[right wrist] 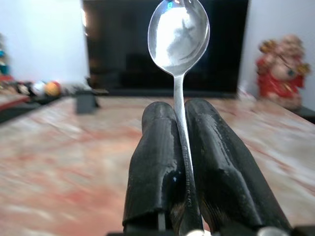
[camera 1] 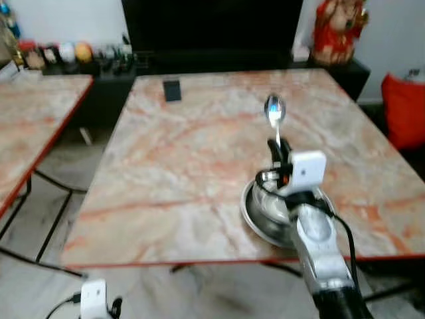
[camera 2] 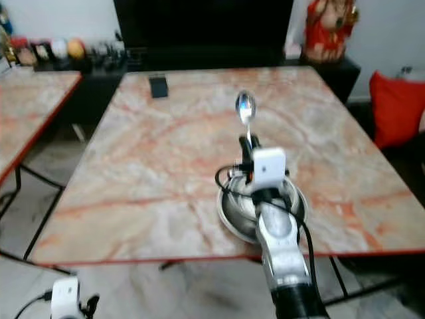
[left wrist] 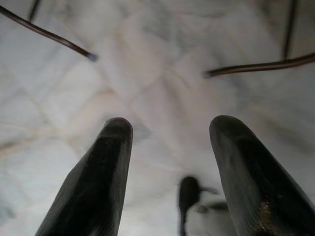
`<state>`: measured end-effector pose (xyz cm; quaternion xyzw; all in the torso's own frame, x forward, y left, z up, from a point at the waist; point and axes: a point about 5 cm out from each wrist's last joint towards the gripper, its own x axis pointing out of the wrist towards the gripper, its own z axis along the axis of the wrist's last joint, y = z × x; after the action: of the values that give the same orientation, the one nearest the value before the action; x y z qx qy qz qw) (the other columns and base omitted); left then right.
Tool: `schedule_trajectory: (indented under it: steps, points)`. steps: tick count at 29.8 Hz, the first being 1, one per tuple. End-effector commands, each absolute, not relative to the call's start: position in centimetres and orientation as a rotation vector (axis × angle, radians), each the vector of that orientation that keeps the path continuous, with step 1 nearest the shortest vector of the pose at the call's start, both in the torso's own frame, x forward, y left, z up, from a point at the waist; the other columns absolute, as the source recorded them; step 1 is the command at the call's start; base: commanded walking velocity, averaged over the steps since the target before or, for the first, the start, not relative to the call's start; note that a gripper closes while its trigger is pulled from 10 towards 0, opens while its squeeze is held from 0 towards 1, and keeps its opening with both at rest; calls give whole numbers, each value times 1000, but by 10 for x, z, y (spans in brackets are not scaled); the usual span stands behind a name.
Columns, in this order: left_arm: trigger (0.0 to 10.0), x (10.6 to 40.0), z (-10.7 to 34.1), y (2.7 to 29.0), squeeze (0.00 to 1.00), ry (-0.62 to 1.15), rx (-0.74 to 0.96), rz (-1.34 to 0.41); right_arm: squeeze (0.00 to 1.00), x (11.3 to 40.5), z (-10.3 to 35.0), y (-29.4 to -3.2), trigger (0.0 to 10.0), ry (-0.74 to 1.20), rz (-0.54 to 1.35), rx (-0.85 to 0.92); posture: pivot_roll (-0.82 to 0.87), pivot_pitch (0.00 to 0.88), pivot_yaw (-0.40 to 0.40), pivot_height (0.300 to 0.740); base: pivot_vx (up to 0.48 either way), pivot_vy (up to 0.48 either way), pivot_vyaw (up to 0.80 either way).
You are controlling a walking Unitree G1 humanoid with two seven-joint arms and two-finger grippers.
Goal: Setting the table
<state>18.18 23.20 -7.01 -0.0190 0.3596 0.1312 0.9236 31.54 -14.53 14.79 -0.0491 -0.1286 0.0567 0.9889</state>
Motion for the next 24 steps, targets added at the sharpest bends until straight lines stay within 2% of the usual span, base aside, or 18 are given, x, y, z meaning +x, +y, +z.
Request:
schedule_trajectory:
  steps: [1,4,15,21,24]
  points:
    - [10000,178,-71,236,0,755,-28,273,0,316,156,-145,10000,-286,108,-92,-116,0,50,740,0,-341,0]
    - [10000,178,-71,236,0,756,-27,275,0,317,158,-147,10000,-284,102,-98,-117,0,50,740,0,-324,0]
    - [10000,179,-71,237,0,755,-31,278,0,320,169,-168,10000,-267,18,-66,-124,0,55,740,0,0,0]
    - [10000,181,-70,236,0,745,-30,273,0,323,168,-184,10000,-170,-29,-79,-126,0,56,740,0,0,0]
    - [10000,184,-68,237,0,729,-28,269,0,324,165,-202,10000,-40,-49,-65,-133,0,63,740,0,0,0]
